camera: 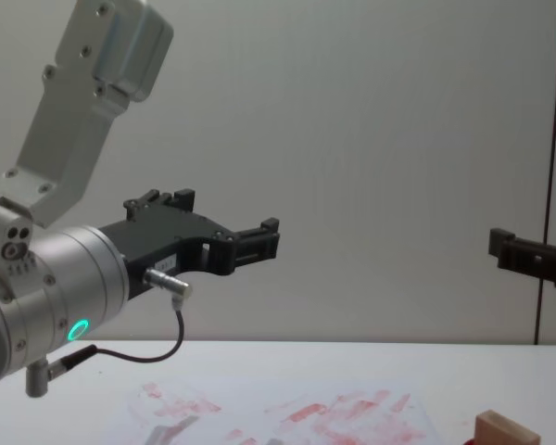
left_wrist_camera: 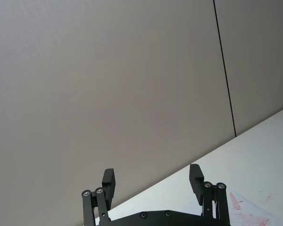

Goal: Use the one hand to pick up the stamp and affix it onto the A4 paper.

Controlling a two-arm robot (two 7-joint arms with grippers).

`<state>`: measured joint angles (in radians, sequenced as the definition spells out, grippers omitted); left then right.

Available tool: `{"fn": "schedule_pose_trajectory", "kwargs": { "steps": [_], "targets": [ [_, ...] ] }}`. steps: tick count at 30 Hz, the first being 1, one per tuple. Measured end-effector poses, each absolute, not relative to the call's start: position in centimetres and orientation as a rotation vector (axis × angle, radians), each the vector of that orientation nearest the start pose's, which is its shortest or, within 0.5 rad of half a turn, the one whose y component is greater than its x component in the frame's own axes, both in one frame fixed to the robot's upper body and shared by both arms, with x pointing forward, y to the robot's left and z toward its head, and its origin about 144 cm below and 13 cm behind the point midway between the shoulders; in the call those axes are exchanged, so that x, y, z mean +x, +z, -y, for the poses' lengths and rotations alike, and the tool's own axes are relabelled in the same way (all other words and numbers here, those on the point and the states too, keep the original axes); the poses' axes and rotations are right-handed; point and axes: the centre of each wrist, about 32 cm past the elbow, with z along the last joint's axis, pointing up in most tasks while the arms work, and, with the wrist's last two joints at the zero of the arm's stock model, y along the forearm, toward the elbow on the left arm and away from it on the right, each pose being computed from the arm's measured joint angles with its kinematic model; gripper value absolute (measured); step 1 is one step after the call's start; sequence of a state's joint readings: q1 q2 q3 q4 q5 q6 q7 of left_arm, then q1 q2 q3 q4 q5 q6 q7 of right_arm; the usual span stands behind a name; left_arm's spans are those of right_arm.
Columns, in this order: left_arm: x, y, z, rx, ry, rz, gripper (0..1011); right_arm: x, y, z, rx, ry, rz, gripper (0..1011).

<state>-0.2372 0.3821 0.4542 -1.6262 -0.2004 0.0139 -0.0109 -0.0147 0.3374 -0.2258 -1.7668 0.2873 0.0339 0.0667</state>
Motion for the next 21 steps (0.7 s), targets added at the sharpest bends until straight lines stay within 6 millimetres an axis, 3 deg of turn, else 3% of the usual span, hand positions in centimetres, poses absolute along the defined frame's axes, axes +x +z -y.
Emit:
{"fn": "schedule_pose_trajectory", "kwargs": {
  "steps": [21],
  "targets": [
    [49.2,120.44,-19.84,0.061,1.124,0.268,1002,44.36,118.83,23.74,0.024,-1.229,0.073,1001]
  ]
}}
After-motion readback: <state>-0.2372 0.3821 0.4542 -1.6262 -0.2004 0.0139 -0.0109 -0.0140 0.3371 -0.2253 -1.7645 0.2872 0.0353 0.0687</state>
